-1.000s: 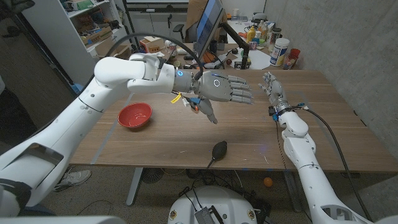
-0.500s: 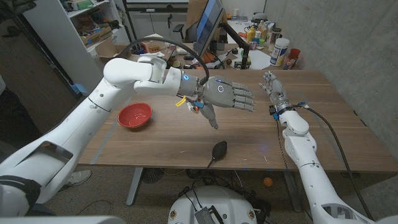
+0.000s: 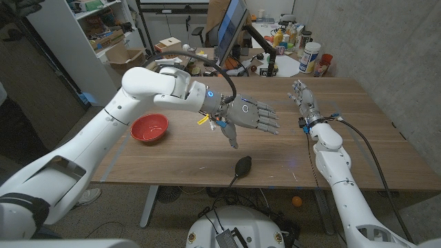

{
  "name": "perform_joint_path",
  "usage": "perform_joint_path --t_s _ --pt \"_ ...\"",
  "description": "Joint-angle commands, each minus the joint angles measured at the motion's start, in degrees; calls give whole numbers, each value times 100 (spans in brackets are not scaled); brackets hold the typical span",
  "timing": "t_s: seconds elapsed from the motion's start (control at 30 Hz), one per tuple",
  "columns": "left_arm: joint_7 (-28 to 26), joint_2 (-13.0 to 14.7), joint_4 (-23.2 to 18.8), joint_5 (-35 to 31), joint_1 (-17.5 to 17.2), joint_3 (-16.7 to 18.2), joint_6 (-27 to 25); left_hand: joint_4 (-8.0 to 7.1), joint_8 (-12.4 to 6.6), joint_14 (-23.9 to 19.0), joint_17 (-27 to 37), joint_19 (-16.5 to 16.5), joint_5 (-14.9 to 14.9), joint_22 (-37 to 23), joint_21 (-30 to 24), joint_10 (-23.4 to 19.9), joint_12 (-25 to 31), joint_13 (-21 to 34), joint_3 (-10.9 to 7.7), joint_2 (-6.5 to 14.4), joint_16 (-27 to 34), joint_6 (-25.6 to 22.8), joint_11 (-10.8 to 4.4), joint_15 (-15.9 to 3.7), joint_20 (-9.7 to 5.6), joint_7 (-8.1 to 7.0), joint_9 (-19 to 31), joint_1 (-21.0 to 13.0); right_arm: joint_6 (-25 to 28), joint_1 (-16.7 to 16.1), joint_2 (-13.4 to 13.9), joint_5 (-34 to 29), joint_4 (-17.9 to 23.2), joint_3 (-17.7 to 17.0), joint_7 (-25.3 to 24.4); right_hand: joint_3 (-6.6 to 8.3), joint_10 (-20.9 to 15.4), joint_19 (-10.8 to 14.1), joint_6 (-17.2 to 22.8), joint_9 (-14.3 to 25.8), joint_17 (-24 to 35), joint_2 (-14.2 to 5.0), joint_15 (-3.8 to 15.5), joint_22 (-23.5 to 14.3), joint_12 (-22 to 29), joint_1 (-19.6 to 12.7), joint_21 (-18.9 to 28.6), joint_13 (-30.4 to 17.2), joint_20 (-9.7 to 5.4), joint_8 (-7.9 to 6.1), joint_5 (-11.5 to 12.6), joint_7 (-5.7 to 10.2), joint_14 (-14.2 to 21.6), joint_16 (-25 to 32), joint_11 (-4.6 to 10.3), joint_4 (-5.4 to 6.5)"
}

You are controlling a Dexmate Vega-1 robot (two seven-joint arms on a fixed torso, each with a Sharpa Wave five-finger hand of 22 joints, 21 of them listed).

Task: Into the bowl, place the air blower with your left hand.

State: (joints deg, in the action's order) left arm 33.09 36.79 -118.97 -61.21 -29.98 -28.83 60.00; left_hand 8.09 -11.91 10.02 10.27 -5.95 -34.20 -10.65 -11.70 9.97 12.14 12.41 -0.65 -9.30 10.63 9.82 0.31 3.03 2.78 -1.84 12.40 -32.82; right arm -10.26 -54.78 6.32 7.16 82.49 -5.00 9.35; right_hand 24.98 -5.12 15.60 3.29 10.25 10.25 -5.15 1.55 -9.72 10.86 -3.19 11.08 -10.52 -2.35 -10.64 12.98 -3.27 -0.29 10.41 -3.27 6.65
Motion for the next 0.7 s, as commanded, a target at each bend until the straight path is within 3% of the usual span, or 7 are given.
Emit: perform_joint_path --t_s 0.03,0.1,0.3,0.6,0.7 --pt "-131 3 52 -289 -52 -96 297 26 -41 754 9 -36 -77 -17 -4 1581 28 18 53 17 -3 2537 -62 30 -5 39 25 -109 -76 68 -19 -7 -137 15 -22 2 -57 33 49 33 18 -86 7 -30 38 50 35 -31 -108 -41 47 15 15 31 9 13" --pt "-107 10 104 -240 -47 -114 326 30 -43 755 8 -36 -103 -17 -5 1583 32 18 76 26 -3 2536 10 23 -8 28 26 -141 -89 86 -25 -8 -163 22 -27 2 -56 32 49 33 18 -87 12 -30 38 50 35 -31 -107 -40 47 20 15 31 9 14" --pt "-262 41 101 -461 -80 -89 456 32 -42 769 9 -66 -153 -18 2 1586 40 19 129 37 -6 2541 19 25 -3 32 27 -191 -111 134 -36 -17 -243 43 -48 2 -56 32 46 33 18 -88 10 -30 37 52 34 -31 -109 -39 47 18 16 31 13 16" --pt "-683 143 20 -938 -82 -151 522 29 -43 799 10 -106 -229 -21 8 1617 40 20 213 59 -11 2544 42 37 11 52 29 -264 -142 221 -41 -28 -375 79 -56 3 -55 28 49 33 20 -96 16 -30 36 55 32 -31 -112 -39 49 24 17 32 20 21" --pt "-1040 229 -81 -1375 -76 -210 534 26 -45 820 11 -149 -260 -23 19 1635 38 21 245 69 -15 2540 34 41 60 55 29 -292 -156 242 -37 -31 -409 82 -61 4 -56 28 52 33 20 -100 13 -30 36 56 32 -31 -113 -40 49 21 16 32 21 24"
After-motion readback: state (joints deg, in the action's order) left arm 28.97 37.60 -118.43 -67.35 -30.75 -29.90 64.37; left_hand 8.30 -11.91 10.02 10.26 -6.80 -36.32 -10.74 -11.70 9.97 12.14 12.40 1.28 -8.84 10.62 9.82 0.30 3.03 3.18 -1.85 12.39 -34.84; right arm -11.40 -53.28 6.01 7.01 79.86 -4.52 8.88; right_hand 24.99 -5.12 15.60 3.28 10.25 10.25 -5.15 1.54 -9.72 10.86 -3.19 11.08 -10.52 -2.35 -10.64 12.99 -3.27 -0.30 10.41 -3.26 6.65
